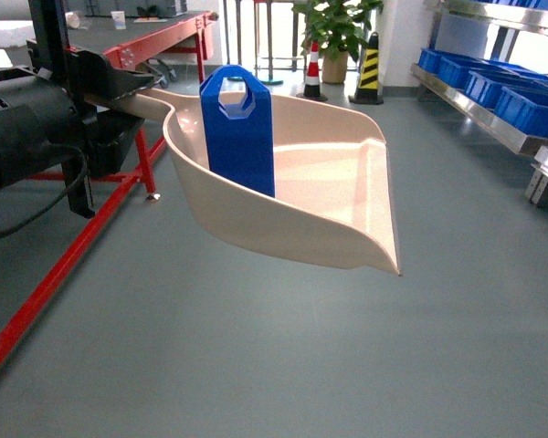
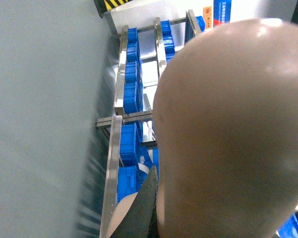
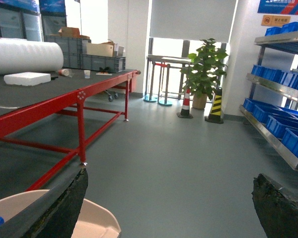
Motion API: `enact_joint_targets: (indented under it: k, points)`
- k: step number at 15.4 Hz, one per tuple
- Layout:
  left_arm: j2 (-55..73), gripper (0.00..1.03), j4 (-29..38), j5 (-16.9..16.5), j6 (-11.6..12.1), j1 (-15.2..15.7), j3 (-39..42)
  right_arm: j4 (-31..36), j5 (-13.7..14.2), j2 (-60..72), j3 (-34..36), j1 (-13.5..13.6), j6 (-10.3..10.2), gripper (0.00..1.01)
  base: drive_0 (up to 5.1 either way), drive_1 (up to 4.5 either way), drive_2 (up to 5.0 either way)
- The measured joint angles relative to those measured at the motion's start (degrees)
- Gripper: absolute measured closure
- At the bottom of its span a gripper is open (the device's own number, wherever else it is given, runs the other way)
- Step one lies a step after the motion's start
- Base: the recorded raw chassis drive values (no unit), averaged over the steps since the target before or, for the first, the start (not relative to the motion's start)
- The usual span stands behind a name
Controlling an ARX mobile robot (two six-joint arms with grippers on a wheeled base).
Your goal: Place part in tray to right shelf
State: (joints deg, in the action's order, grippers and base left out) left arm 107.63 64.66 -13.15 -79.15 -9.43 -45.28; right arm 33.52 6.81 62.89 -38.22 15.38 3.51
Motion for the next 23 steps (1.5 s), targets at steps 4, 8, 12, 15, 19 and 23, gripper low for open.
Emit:
enact_joint_targets:
  k: [4,8,12,15,19,23]
  points:
    - [0.0,0.87,-0.2,0.0,0.0,0.0,0.0,0.0,0.0,0.0,0.0,0.0,0.0,0.03,0.0,4.05,-4.1]
    - [0.0,0.87,0.0,-0.2,0.0,-0.1,0.0,0.1,0.0,0.0,0.0,0.0,0.0,0.03,0.0,4.08,-4.1]
    - [0.0,0.87,0.2,0.0,0.0,-0.1,0.0,0.3,0.0,0.0,0.0,0.0,0.0,0.03,0.0,4.05,-4.1]
    - [0.0,0.87,0.0,-0.1,0.0,-0.1,0.0,0.0,0.0,0.0,0.0,0.0,0.0,0.03,-0.1,3.99,-4.2]
    - [0.0,0.87,0.0,0.0,0.0,-0.1,0.0,0.0,0.0,0.1,0.0,0.0,0.0,0.03,0.1,4.20,-4.0]
    - [0.0,0.87,0.3,0.0,0.0,-0.1,0.0,0.5,-0.1,-0.1,0.0,0.1,0.0,0.03,0.1,4.18,-4.0]
